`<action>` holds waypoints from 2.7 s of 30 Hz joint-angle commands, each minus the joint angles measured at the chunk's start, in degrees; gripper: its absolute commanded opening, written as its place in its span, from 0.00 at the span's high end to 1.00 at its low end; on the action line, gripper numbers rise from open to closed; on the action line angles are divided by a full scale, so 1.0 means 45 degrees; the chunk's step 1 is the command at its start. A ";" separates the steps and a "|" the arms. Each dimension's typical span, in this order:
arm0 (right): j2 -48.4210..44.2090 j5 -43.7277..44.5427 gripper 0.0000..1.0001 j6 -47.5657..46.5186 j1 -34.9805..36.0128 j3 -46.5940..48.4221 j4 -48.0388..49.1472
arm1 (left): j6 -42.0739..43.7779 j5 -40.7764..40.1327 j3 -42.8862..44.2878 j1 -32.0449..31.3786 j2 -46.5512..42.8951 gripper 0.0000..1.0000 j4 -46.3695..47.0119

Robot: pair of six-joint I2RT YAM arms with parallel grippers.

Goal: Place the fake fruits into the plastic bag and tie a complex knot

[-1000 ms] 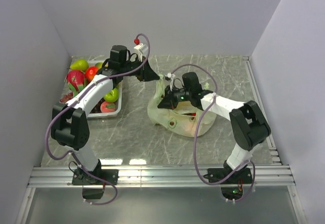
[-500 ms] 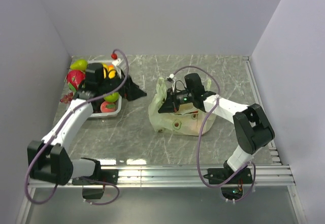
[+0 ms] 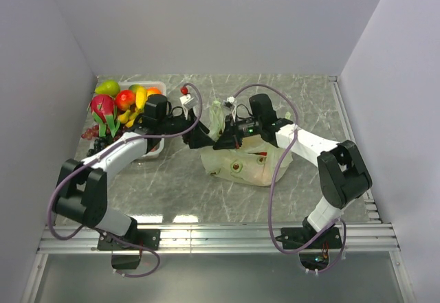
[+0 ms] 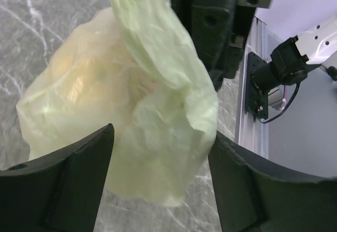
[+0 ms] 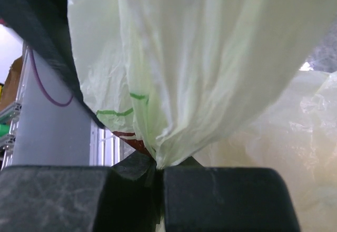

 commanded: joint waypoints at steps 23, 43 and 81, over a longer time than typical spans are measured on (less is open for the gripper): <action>-0.3277 0.2278 0.09 -0.2629 -0.0228 0.2227 -0.4730 | 0.0100 0.0680 -0.0330 -0.0540 -0.0144 0.99 0.0954; -0.5528 0.0795 0.07 -0.6500 -0.8255 -0.1286 -0.8349 | 0.2069 0.0426 0.1173 -0.0754 0.0559 1.00 -0.0825; -0.3162 -0.0866 0.76 -0.6107 -0.4329 -0.0115 -0.6997 | 0.8578 0.0035 0.5803 -0.3919 0.4211 0.99 -0.4283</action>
